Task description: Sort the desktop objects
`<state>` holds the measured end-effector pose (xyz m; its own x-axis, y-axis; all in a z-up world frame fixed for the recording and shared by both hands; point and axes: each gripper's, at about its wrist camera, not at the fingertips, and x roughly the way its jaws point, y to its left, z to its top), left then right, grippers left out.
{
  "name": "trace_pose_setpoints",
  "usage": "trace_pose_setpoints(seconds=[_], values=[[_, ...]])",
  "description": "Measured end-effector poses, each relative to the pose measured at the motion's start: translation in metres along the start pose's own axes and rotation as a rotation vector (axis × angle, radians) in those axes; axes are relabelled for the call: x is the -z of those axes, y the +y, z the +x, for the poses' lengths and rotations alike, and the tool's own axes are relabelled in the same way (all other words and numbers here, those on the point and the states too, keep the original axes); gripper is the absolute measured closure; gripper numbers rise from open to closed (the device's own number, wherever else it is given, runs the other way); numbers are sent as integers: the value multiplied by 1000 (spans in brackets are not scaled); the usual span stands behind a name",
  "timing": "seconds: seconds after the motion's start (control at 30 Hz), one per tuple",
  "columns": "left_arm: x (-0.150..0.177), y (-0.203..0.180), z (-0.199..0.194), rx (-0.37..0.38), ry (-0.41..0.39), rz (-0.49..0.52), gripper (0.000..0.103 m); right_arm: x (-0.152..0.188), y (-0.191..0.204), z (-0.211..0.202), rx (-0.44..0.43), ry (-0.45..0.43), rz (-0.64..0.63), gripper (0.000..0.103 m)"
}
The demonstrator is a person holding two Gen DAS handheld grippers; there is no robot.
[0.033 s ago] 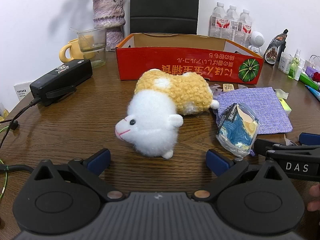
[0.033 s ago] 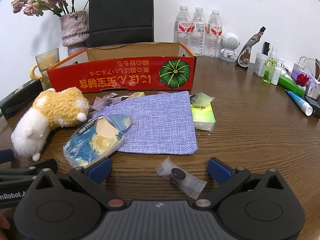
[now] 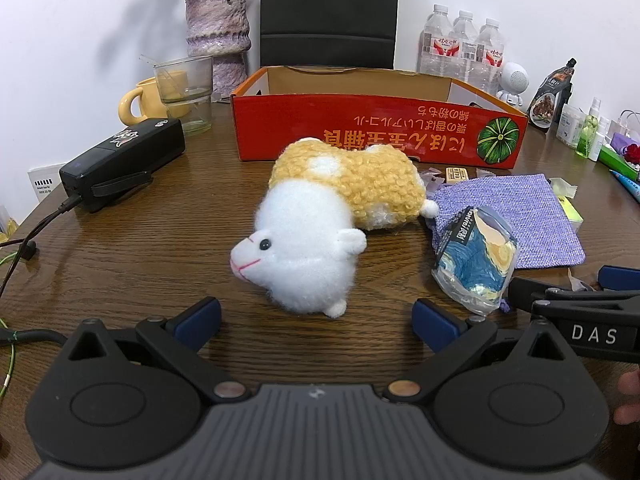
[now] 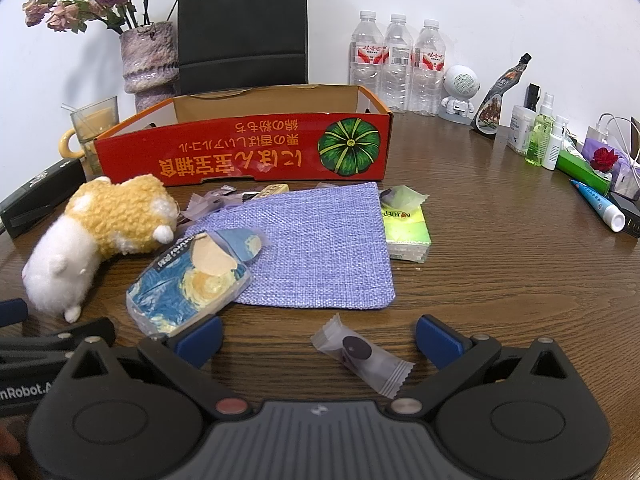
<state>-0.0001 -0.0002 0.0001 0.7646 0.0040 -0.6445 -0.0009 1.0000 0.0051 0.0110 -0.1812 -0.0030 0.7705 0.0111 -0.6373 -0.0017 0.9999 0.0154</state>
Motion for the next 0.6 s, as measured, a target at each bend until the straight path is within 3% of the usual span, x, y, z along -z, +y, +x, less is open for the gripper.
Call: trace_pose_setpoints(seconds=[0.6], values=[[-1, -3, -3, -6, 1, -3, 0, 1, 2, -1, 3, -1, 2, 0]])
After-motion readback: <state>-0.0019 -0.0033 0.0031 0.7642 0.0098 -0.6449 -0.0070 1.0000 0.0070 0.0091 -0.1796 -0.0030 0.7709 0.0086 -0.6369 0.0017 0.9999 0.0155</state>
